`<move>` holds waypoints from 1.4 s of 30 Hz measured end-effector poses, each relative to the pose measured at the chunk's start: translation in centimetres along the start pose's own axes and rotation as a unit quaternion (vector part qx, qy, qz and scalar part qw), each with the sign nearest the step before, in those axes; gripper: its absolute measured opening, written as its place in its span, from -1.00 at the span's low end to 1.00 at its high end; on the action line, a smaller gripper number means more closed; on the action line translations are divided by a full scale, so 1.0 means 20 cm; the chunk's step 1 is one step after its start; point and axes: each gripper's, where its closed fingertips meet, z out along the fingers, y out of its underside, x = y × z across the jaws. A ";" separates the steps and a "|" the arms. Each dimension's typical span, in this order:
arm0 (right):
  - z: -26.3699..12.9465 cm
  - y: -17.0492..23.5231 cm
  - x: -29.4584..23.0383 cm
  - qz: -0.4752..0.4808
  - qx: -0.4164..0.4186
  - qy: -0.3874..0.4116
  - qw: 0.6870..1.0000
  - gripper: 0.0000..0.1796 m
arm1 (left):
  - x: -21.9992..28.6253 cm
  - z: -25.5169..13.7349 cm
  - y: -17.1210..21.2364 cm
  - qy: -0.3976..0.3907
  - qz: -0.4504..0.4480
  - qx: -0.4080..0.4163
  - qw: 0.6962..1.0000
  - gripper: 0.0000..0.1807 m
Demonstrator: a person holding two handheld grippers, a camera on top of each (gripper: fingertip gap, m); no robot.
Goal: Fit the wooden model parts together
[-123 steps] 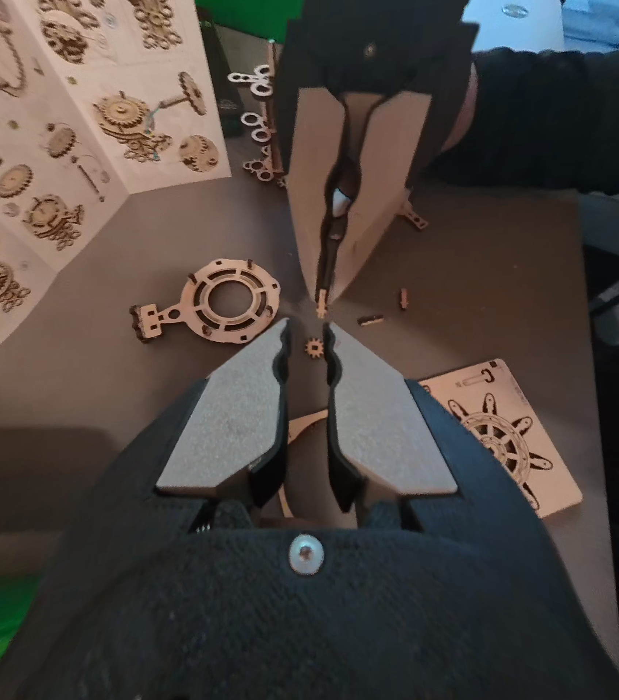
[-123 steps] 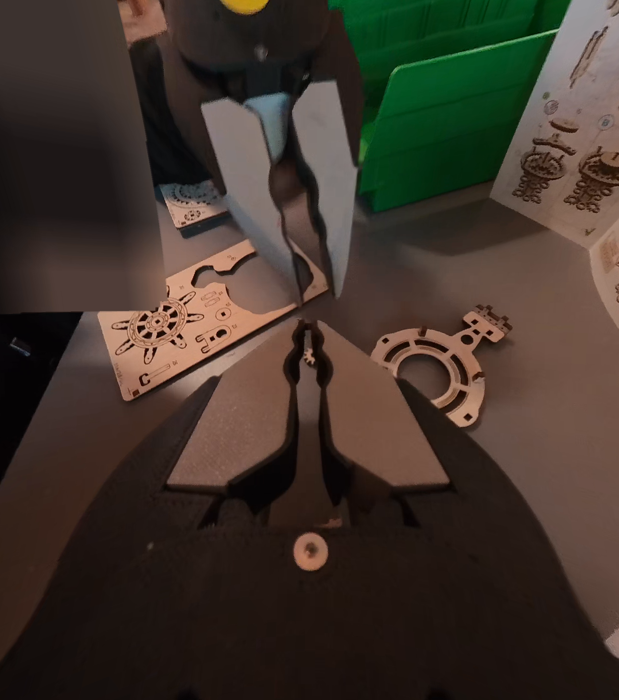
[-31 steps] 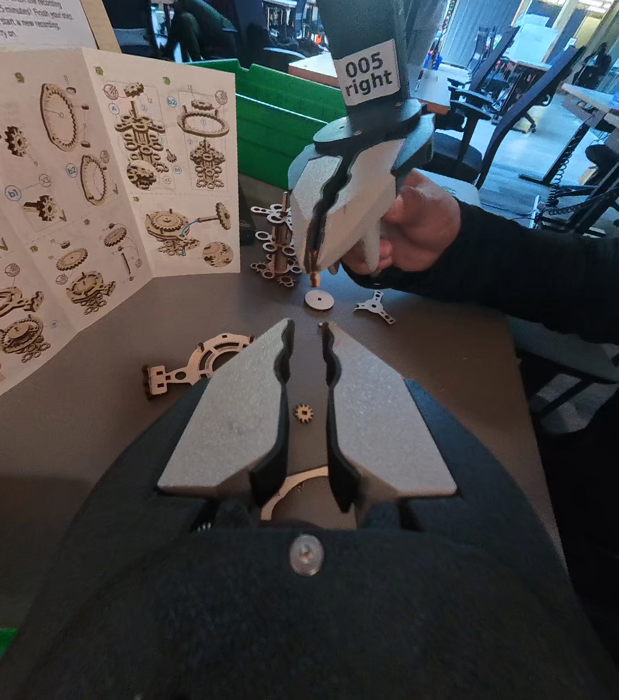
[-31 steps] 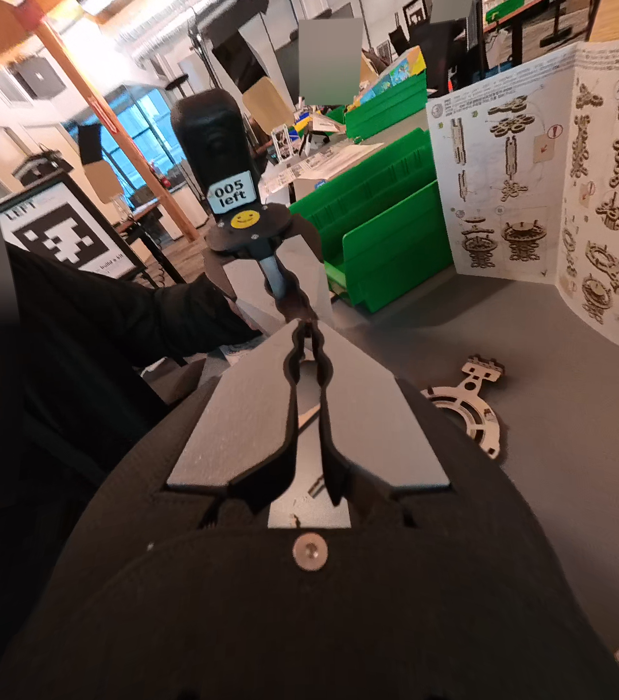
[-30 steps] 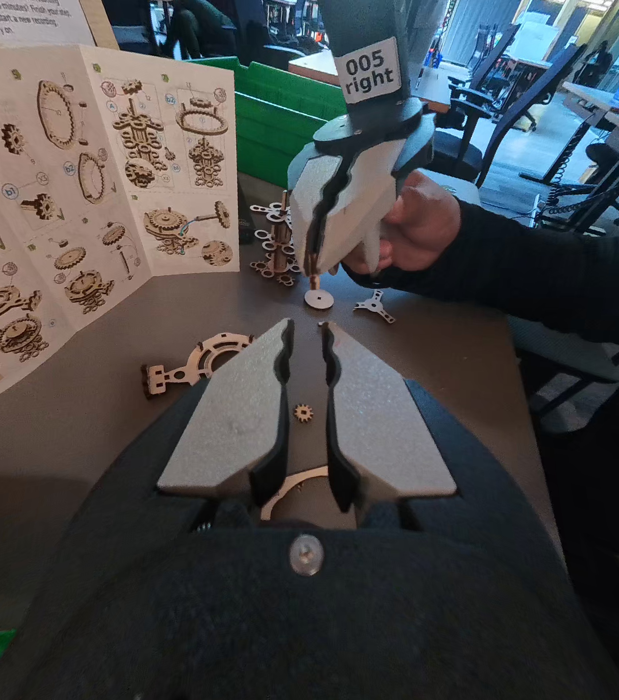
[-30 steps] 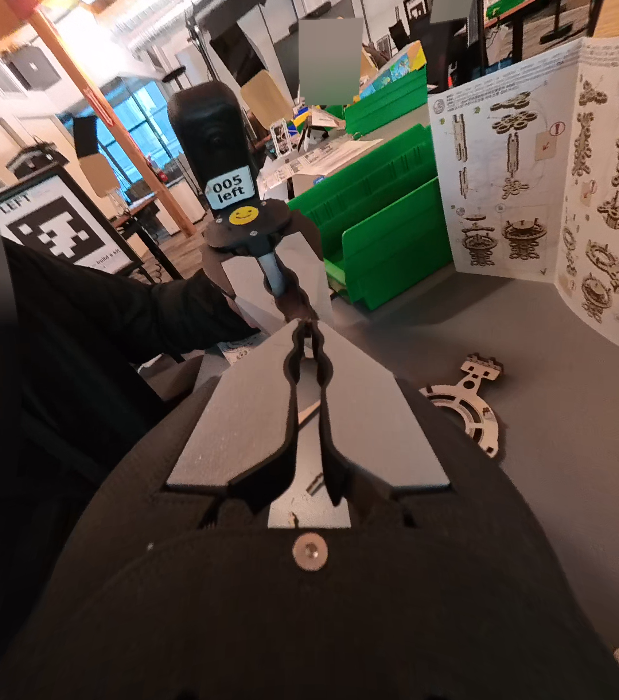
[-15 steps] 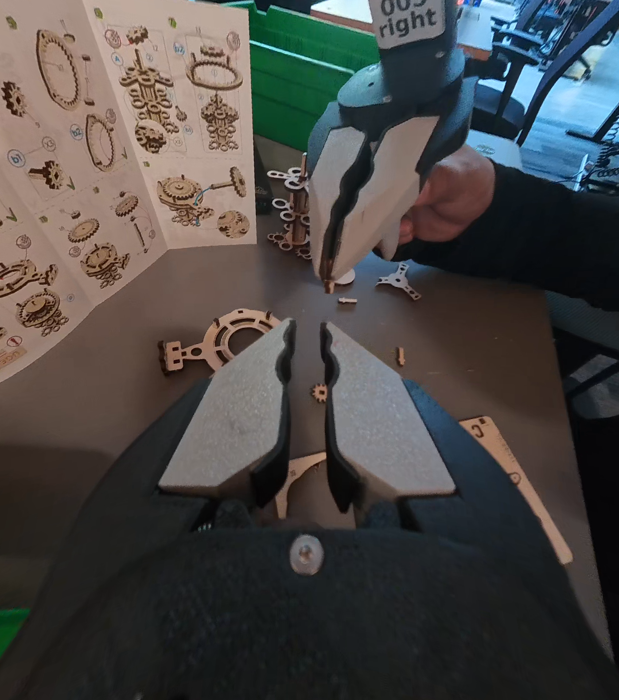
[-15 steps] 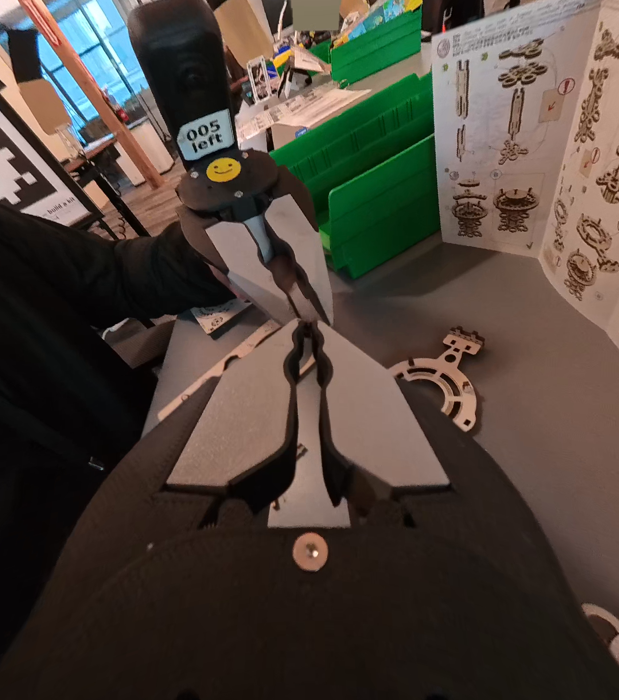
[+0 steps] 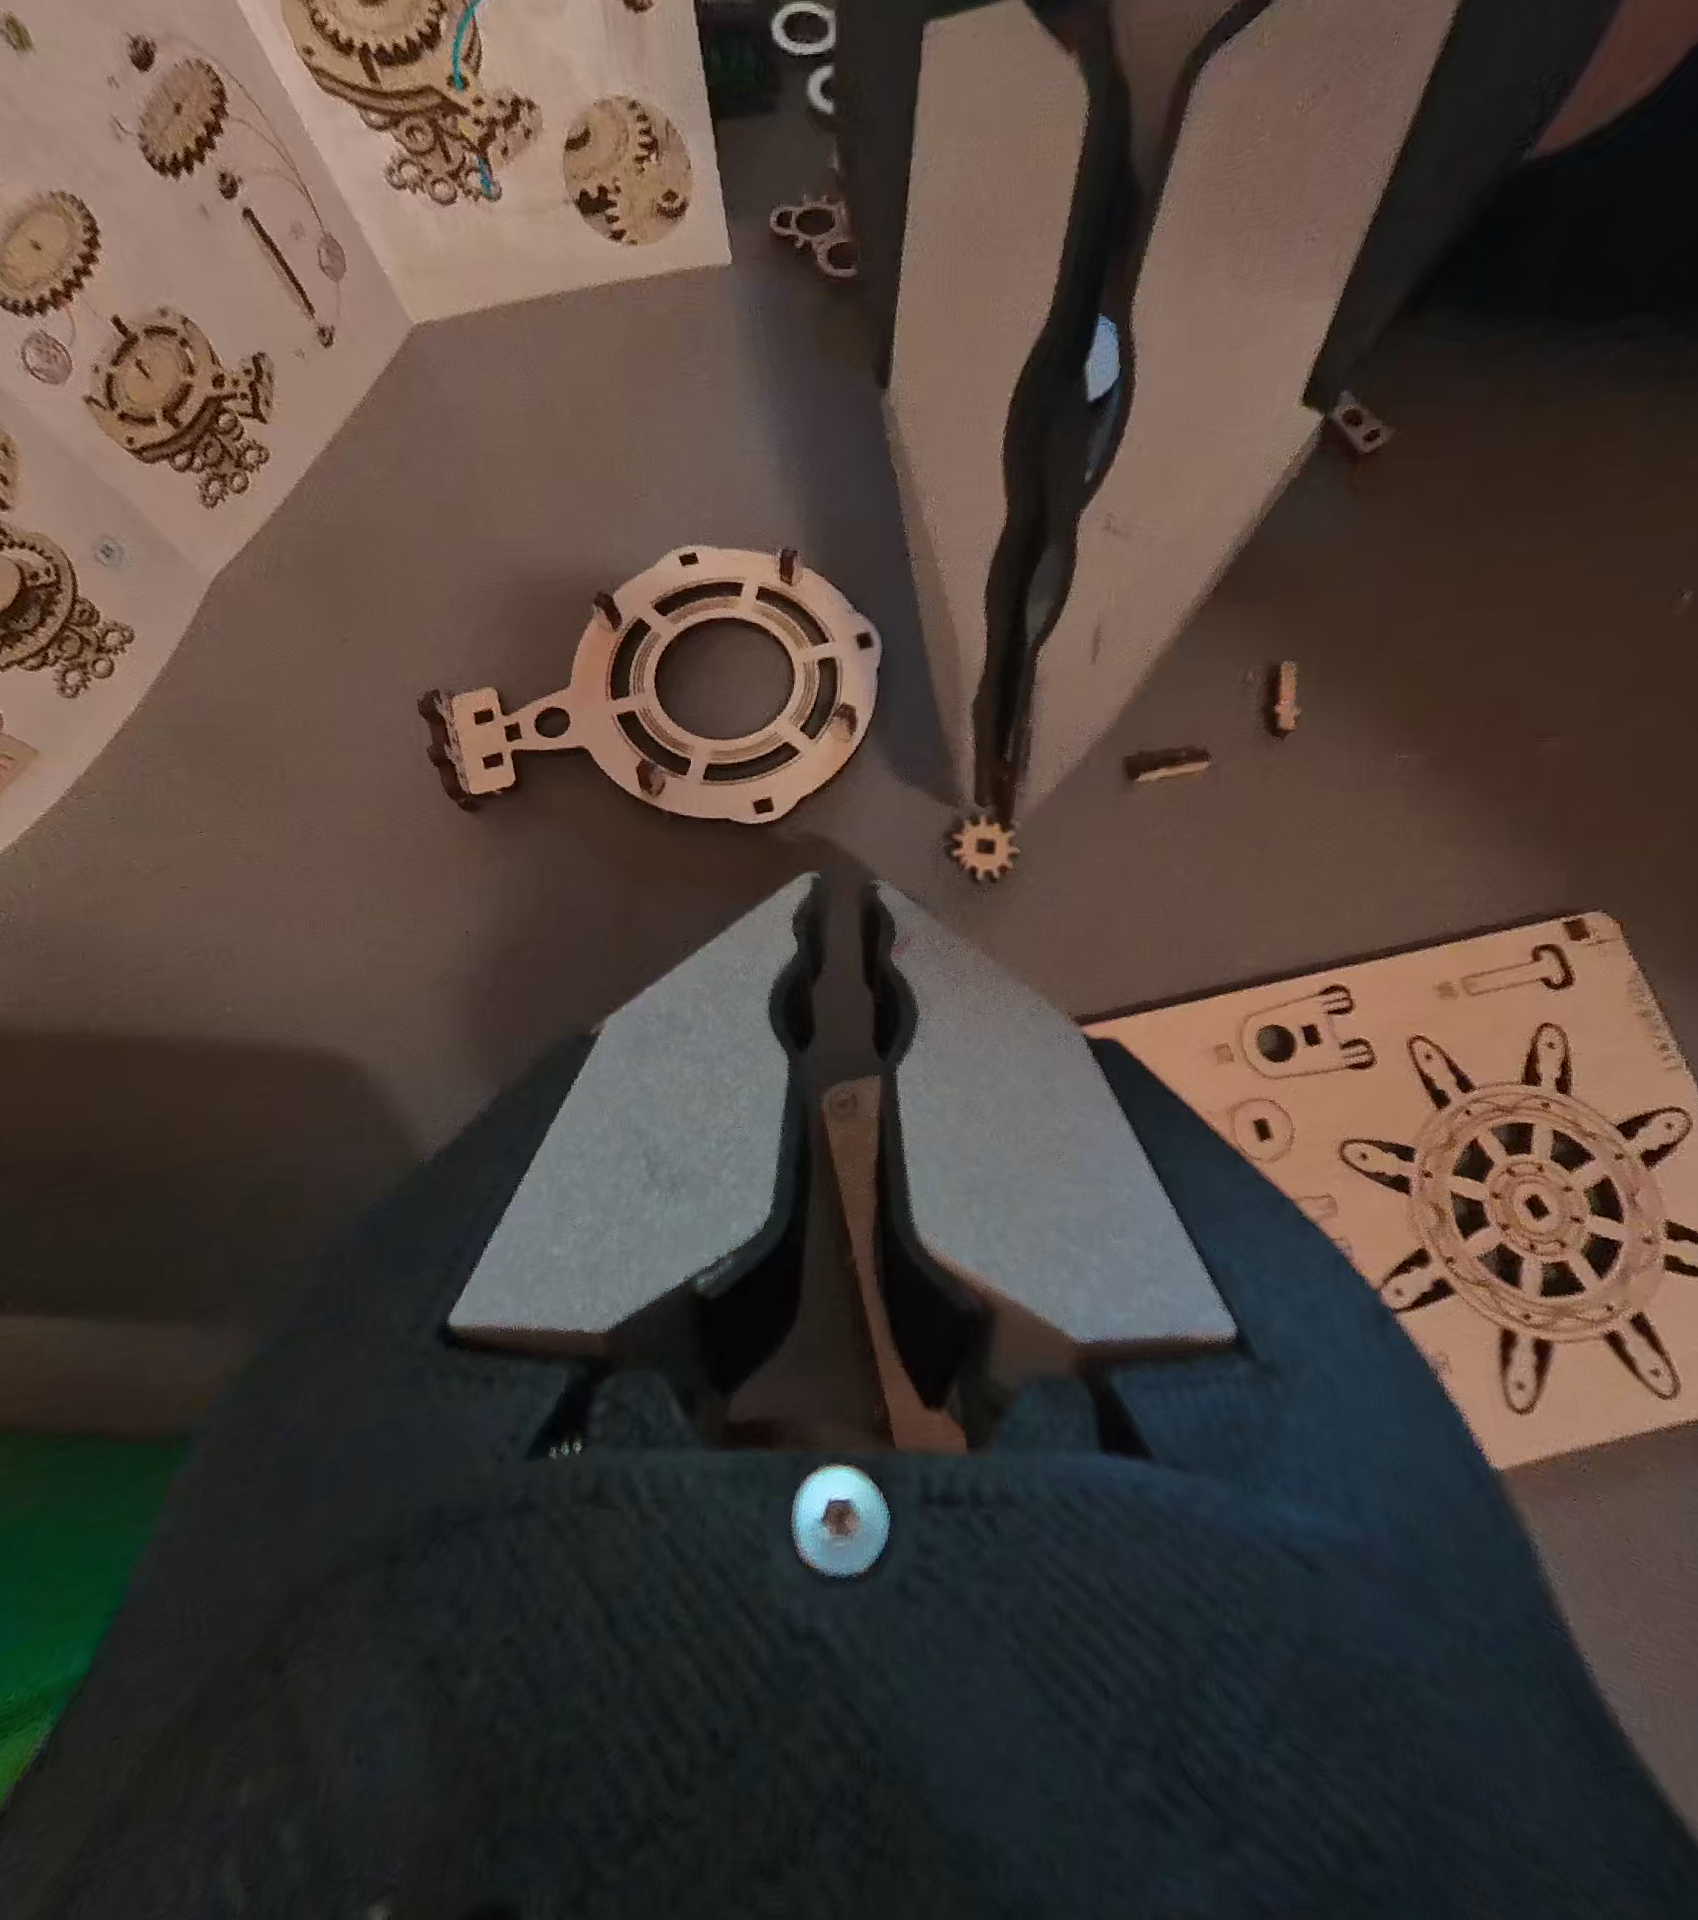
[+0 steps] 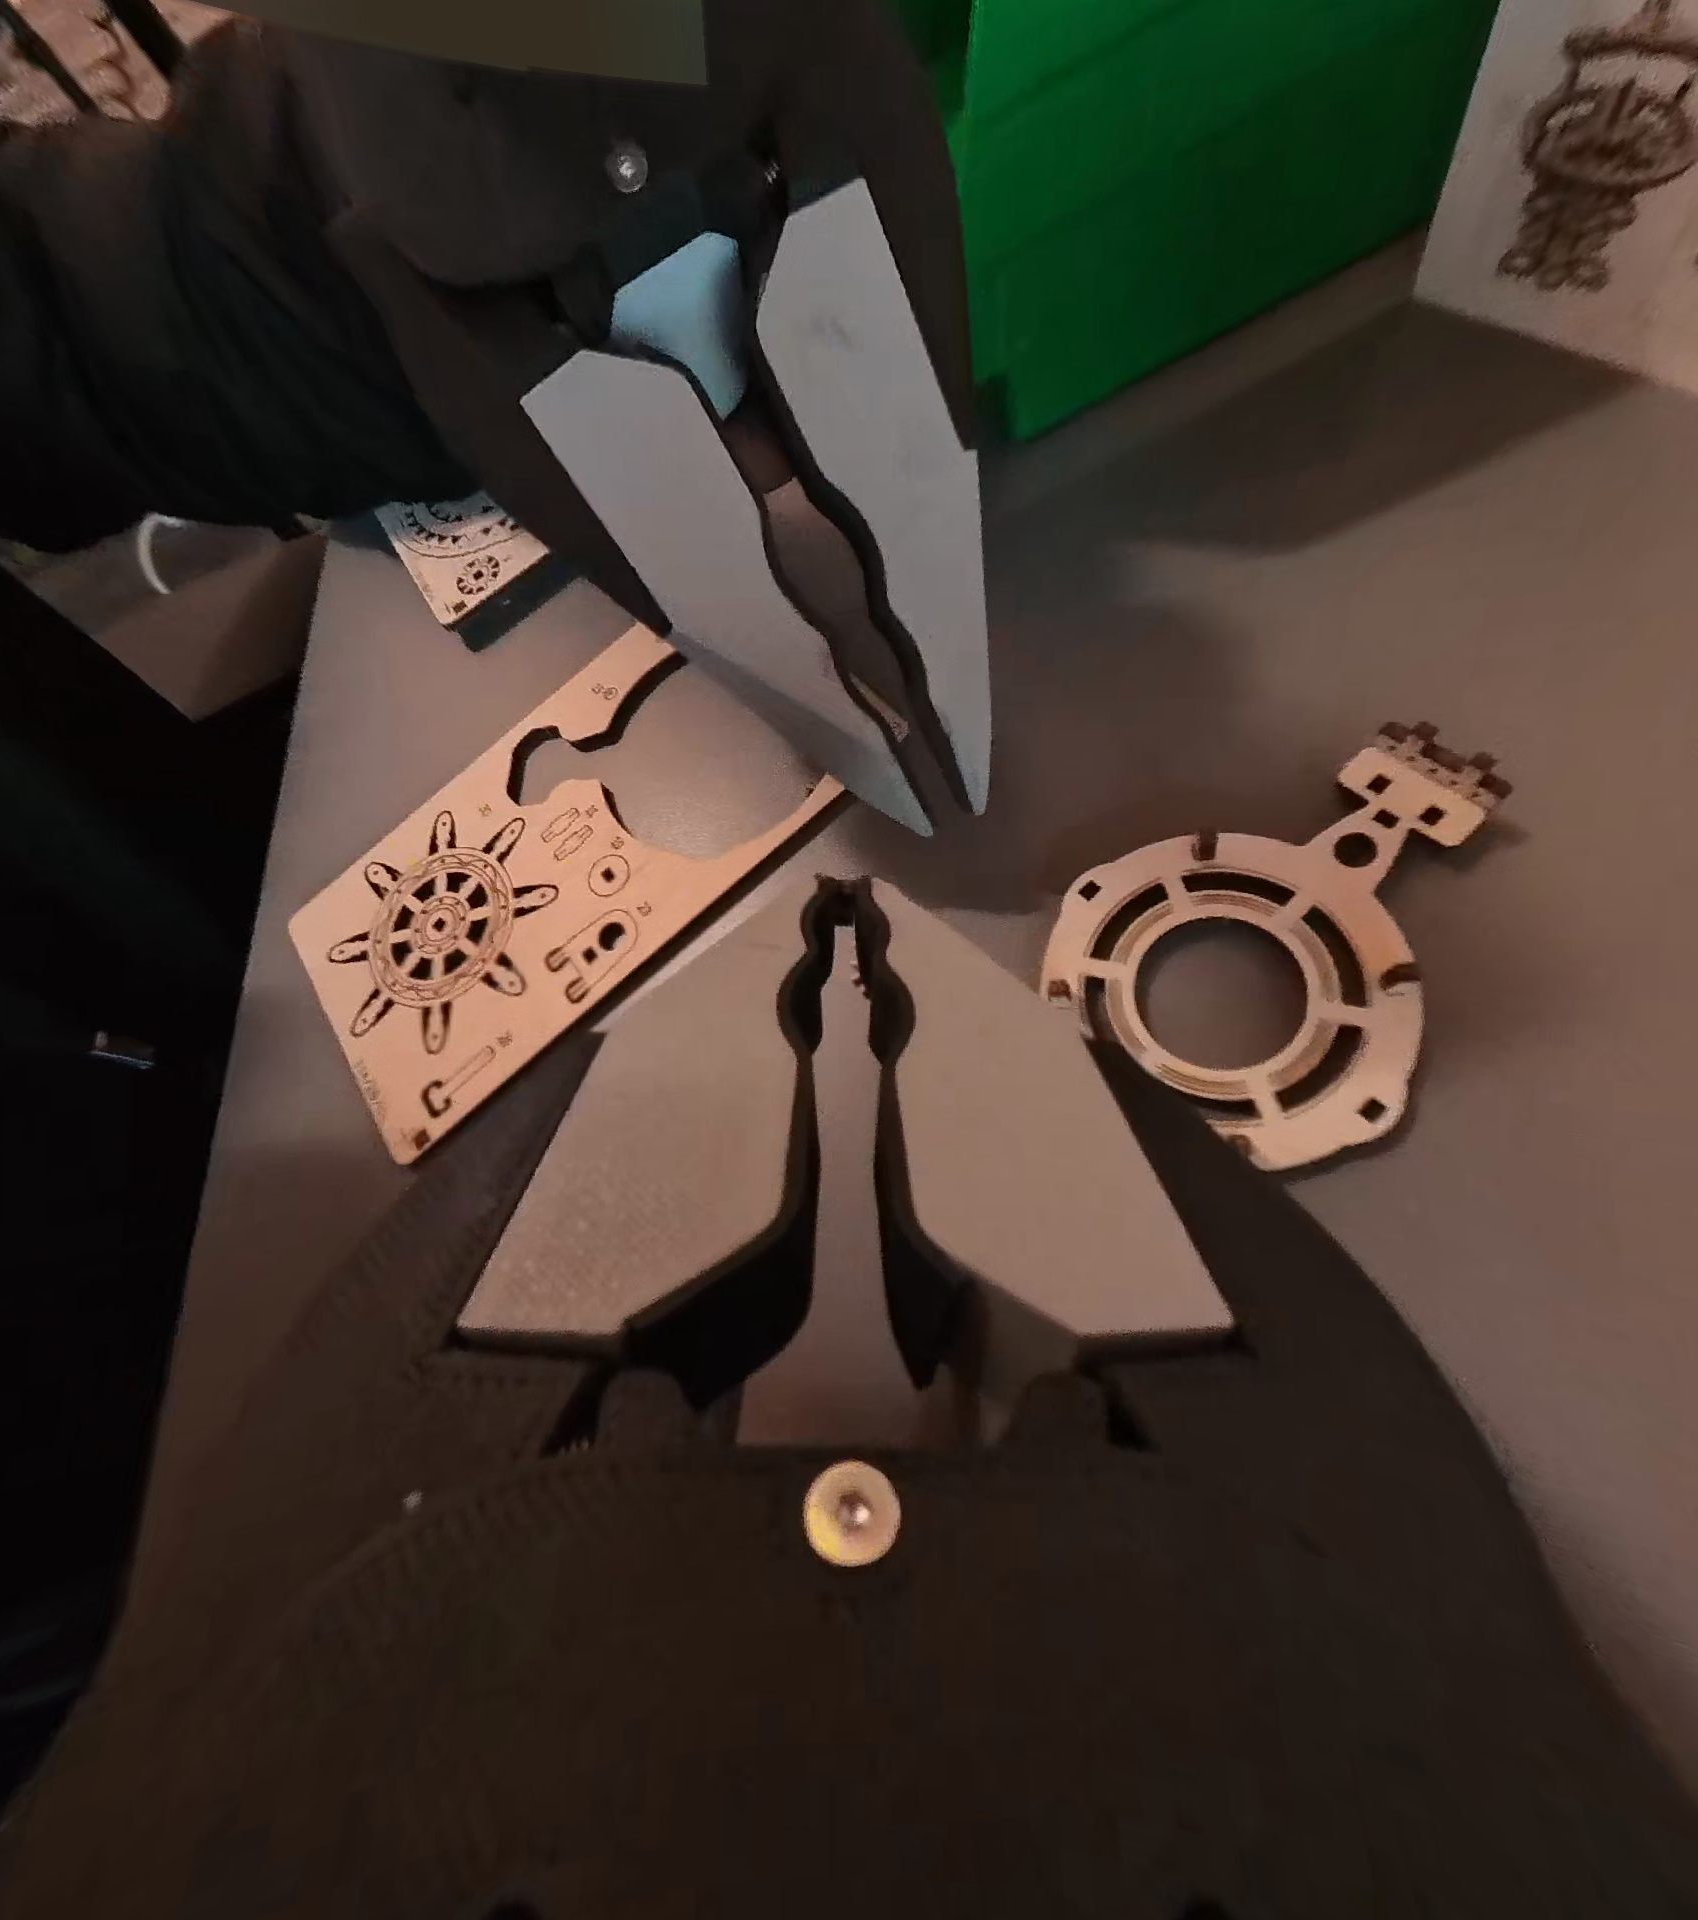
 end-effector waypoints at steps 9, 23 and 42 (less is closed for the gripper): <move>0.03 0.05 0.02 0.038 -0.019 -0.017 0.999 -1.00 | 0.01 0.01 0.01 0.006 0.002 -0.007 1.000 -0.99; 0.05 0.07 0.03 -0.024 -0.040 0.001 0.999 -1.00 | 0.03 0.02 0.02 0.010 0.009 -0.013 1.000 -1.00; 0.04 0.05 0.02 -0.154 -0.086 -0.059 0.982 -1.00 | 0.07 0.05 0.07 0.041 0.048 -0.027 0.998 -1.00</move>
